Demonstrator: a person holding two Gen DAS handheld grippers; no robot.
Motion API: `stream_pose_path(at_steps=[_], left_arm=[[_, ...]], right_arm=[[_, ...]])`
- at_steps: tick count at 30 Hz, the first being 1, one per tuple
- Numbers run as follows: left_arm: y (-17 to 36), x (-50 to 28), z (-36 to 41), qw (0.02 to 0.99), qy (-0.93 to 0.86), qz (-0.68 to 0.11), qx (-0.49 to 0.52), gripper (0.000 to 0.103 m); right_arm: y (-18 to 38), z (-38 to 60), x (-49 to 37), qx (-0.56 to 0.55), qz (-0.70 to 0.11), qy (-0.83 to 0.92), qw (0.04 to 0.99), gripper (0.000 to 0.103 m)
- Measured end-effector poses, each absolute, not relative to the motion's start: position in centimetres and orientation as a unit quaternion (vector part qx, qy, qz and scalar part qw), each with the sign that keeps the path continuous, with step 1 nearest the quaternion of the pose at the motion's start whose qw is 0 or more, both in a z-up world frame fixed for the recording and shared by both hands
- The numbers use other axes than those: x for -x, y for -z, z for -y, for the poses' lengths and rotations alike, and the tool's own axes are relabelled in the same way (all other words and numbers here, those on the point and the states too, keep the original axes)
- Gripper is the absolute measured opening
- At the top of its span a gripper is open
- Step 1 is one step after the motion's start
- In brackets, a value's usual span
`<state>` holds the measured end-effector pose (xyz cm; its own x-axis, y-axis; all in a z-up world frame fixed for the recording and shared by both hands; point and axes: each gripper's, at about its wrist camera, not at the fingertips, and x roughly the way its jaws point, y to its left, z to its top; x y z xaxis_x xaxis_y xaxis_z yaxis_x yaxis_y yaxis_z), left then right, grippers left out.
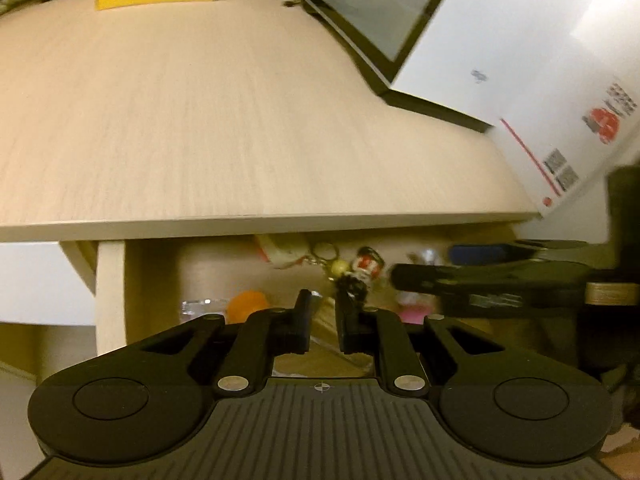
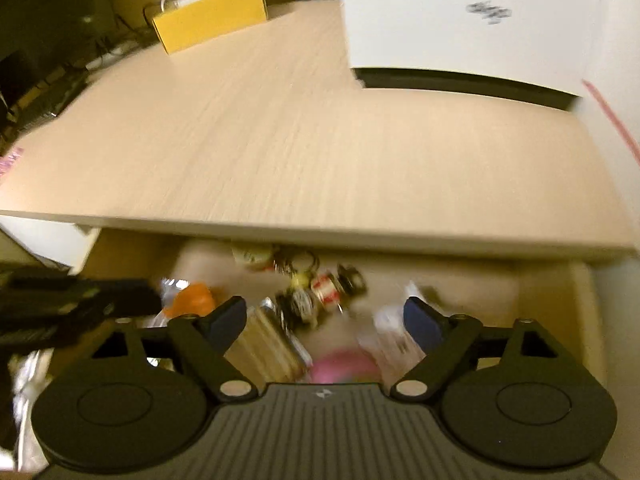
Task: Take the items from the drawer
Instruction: 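Move the right tool into the drawer toward the keychain figurine, then close the right tool on the keychain figurine with red-white can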
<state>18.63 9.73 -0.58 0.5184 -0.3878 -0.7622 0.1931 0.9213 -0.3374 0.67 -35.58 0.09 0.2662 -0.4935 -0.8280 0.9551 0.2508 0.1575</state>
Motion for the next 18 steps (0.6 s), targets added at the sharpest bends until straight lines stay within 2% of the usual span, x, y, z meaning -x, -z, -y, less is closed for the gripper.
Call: stream_pose_path(at_steps=[2, 7, 18], left_arm=[[0.7, -18.8, -9.8, 0.866, 0.148, -0.465, 0.106, 0.014], [0.0, -18.2, -11.1, 0.882, 0.096, -0.45, 0.098, 0.013], [1.4, -18.9, -13.1, 0.876, 0.121, -0.44, 0.155, 0.015]], right_arm=[[1.3, 37.1, -2.0, -0.349, -0.352, 0.511, 0.703, 0.08], [3.5, 39.3, -3.9, -0.352, -0.392, 0.503, 0.685, 0.079], [6.2, 42.4, -5.1, -0.364, -0.44, 0.477, 0.669, 0.079]])
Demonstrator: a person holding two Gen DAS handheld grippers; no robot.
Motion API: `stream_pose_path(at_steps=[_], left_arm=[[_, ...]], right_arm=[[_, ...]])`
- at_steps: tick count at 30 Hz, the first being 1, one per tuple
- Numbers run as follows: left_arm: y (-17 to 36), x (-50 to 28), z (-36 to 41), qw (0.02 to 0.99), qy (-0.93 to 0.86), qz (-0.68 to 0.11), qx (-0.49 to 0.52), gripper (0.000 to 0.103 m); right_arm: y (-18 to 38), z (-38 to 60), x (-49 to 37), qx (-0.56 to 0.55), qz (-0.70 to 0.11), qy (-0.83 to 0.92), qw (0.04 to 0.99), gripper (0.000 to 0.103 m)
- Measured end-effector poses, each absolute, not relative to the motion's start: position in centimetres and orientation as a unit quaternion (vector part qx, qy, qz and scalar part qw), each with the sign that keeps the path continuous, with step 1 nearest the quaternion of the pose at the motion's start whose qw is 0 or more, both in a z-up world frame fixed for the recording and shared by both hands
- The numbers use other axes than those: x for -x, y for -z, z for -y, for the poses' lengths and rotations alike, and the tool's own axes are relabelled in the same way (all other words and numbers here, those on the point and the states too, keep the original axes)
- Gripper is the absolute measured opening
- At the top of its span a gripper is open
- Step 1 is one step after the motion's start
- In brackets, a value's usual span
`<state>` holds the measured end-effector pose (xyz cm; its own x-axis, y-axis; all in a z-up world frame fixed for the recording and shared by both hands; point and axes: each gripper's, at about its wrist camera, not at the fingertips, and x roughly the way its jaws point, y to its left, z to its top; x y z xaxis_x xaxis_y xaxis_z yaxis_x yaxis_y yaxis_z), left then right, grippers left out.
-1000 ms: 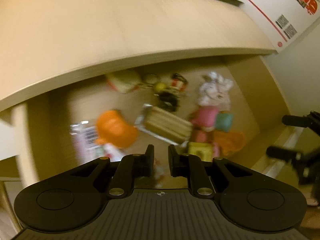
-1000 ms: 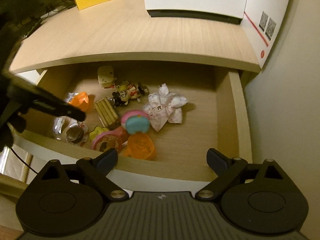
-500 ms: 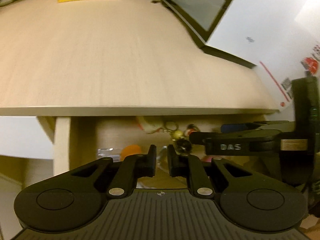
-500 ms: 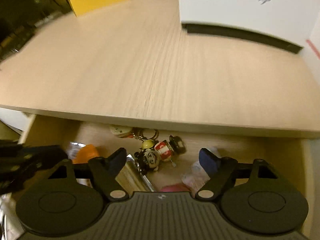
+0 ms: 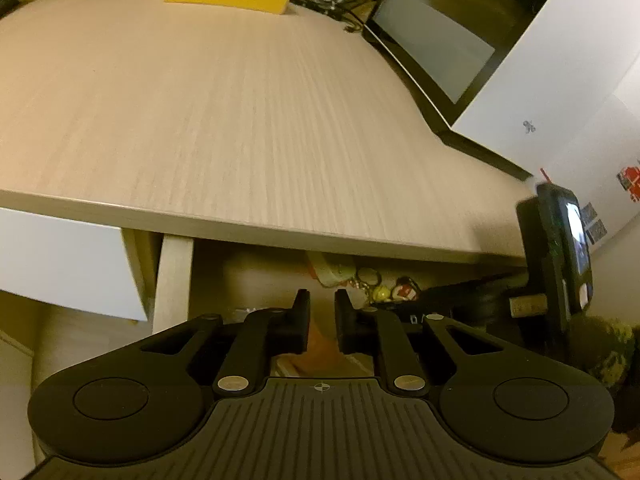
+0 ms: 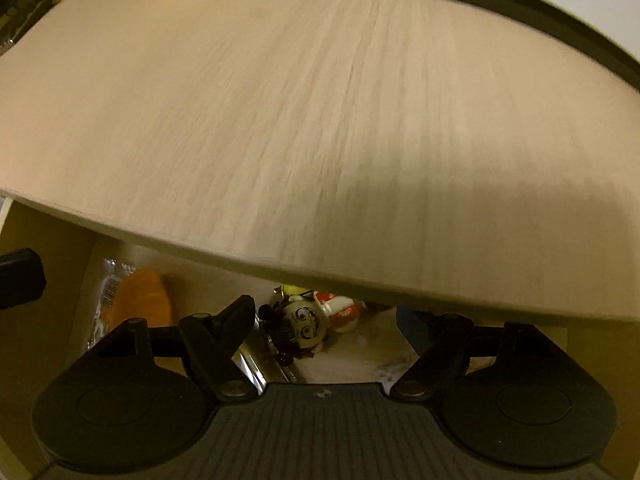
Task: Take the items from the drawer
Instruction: 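Close the right tool on the keychain figurine with red-white can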
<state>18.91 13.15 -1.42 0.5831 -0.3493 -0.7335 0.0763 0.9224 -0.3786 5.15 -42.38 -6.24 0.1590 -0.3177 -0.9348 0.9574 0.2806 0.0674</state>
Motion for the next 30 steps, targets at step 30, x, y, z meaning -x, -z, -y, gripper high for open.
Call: stream_pose_path(at_steps=[30], left_arm=[[1.4, -19.4, -10.9, 0.864, 0.183, -0.467, 0.045, 0.015]], right_arm=[[-0.7, 35.8, -0.6, -0.344, -0.351, 0.582, 0.648, 0.067]])
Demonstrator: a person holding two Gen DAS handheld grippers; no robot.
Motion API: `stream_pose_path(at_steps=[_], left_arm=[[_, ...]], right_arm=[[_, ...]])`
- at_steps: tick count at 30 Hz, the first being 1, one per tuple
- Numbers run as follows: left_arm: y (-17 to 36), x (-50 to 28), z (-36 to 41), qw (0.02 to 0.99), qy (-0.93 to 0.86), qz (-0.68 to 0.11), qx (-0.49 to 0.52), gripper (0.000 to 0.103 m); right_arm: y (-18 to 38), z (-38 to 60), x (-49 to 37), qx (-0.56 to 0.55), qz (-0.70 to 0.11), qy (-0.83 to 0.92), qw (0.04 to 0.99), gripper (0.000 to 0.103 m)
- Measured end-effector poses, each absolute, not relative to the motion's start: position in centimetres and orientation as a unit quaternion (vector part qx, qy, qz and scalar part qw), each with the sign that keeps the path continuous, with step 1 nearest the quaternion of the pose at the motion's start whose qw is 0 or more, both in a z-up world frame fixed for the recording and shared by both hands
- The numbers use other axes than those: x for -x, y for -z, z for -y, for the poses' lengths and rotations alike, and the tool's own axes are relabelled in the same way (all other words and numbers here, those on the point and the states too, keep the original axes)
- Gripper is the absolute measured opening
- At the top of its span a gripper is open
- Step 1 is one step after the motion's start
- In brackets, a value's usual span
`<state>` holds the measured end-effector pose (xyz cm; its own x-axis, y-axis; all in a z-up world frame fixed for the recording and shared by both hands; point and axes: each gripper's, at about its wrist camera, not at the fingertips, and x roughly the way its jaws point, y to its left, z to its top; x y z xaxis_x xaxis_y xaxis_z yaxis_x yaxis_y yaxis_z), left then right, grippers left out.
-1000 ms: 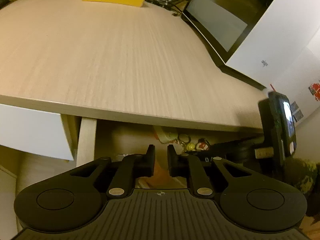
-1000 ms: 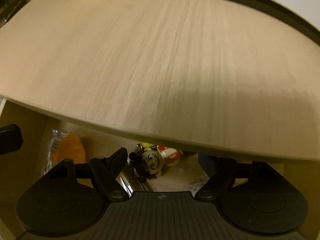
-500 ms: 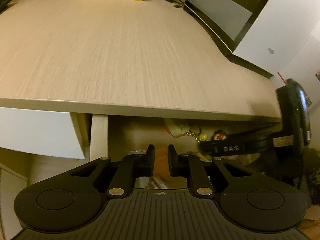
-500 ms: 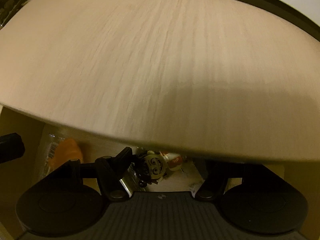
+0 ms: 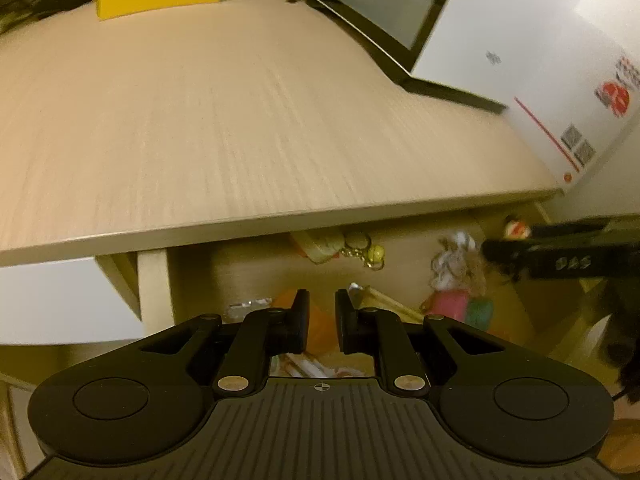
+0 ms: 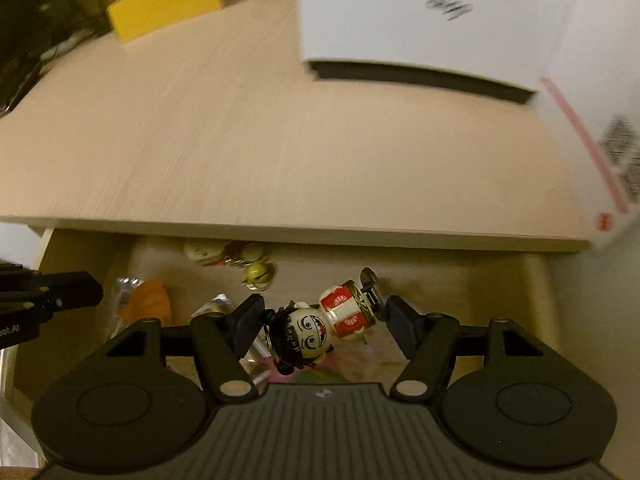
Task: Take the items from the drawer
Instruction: 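Close the right tool on the keychain figurine with red-white can, then reach the left tool toward the orange cup toy while the right tool holds the figurine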
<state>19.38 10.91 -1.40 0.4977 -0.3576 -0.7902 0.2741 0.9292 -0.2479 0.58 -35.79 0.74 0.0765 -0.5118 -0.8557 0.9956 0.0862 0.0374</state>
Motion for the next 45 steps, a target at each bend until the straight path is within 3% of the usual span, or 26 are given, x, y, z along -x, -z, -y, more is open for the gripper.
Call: stream_pose_path(at_steps=[23, 32, 45], left_arm=[[3.1, -20.2, -10.2, 0.838, 0.139, -0.528, -0.004, 0.015], [5.5, -21.7, -6.7, 0.821, 0.177, -0.542, -0.028, 0.015], [4.7, -20.6, -6.9, 0.809, 0.232, -0.535, -0.07, 0.015]], right_arm=[[1.0, 31.9, 2.2, -0.312, -0.345, 0.631, 0.621, 0.067], [2.0, 32.8, 2.0, -0.3, -0.354, 0.627, 0.625, 0.067], [1.4, 32.2, 3.3, -0.328, -0.352, 0.618, 0.622, 0.067]])
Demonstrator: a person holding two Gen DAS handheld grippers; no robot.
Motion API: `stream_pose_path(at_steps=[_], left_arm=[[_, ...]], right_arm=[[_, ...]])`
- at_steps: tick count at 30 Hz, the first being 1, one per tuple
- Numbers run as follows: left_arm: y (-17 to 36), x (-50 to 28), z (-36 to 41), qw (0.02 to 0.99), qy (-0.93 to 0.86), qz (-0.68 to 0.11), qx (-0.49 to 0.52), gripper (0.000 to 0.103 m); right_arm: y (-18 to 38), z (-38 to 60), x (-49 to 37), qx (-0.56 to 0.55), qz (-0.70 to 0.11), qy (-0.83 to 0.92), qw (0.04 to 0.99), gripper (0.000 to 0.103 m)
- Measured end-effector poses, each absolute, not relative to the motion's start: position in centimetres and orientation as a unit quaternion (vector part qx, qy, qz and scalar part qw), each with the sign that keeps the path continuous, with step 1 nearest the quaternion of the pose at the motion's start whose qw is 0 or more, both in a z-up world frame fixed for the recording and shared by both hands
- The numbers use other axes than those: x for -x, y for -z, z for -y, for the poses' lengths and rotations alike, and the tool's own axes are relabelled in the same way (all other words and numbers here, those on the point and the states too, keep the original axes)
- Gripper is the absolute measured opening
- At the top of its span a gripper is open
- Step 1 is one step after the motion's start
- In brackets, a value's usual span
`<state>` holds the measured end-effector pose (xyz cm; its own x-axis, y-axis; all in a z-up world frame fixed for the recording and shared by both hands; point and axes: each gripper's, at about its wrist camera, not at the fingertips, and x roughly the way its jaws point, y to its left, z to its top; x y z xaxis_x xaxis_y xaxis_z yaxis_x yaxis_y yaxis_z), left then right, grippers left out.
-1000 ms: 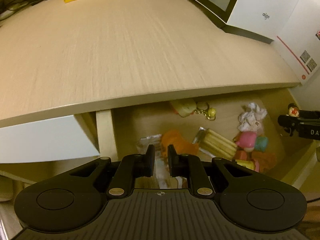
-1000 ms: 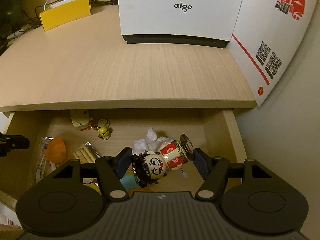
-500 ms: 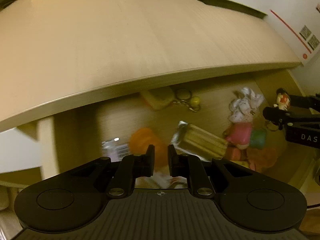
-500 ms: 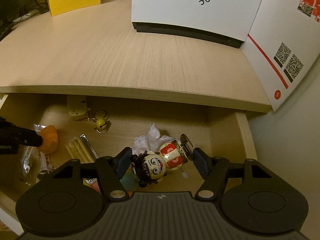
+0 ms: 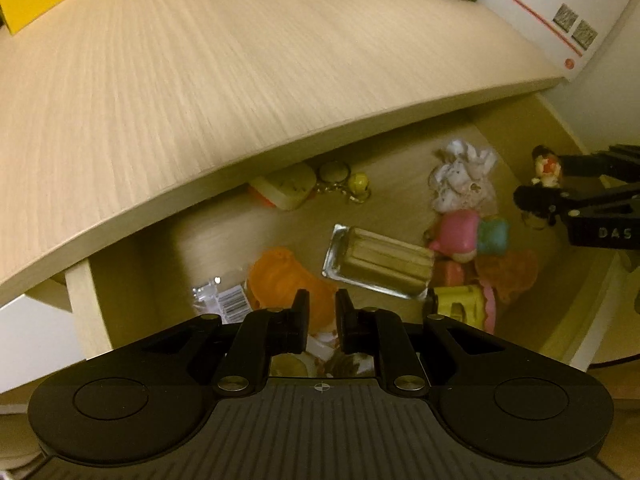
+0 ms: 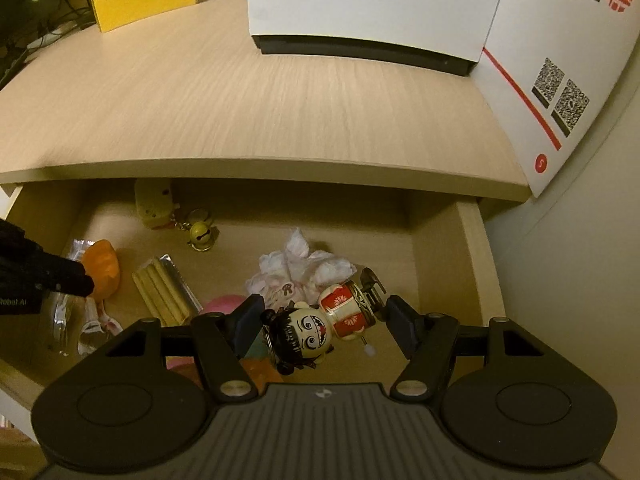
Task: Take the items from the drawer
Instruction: 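Reach the left tool toward the orange cup toy while the right tool holds the figurine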
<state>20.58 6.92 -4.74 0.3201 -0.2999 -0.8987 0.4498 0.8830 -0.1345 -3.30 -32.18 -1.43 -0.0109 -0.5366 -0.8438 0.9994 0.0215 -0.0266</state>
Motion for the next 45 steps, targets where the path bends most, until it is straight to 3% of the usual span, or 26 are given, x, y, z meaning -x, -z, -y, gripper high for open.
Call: stream_pose_path(at_steps=[13, 30, 35, 41, 45], left_arm=[[4.2, -19.0, -5.8, 0.798, 0.302, -0.483, -0.198, 0.016], [7.2, -19.1, -3.6, 0.757, 0.312, -0.484, -0.308, 0.018], [7.1, -19.5, -3.7, 0.754, 0.332, -0.483, -0.296, 0.019], [4.2, -19.7, -6.7, 0.787, 0.32, -0.489, -0.199, 0.018], [3.3, -19.2, -6.7, 0.787, 0.331, -0.478, -0.208, 0.018]], right_arm=[[1.2, 31.9, 2.1, -0.327, -0.354, 0.606, 0.632, 0.067], [1.8, 31.6, 1.5, -0.345, -0.359, 0.595, 0.631, 0.067], [2.1, 32.3, 1.4, -0.369, -0.344, 0.598, 0.623, 0.067], [2.0, 31.8, 2.2, -0.378, -0.33, 0.608, 0.615, 0.067], [2.4, 31.5, 2.3, -0.395, -0.32, 0.637, 0.58, 0.067]])
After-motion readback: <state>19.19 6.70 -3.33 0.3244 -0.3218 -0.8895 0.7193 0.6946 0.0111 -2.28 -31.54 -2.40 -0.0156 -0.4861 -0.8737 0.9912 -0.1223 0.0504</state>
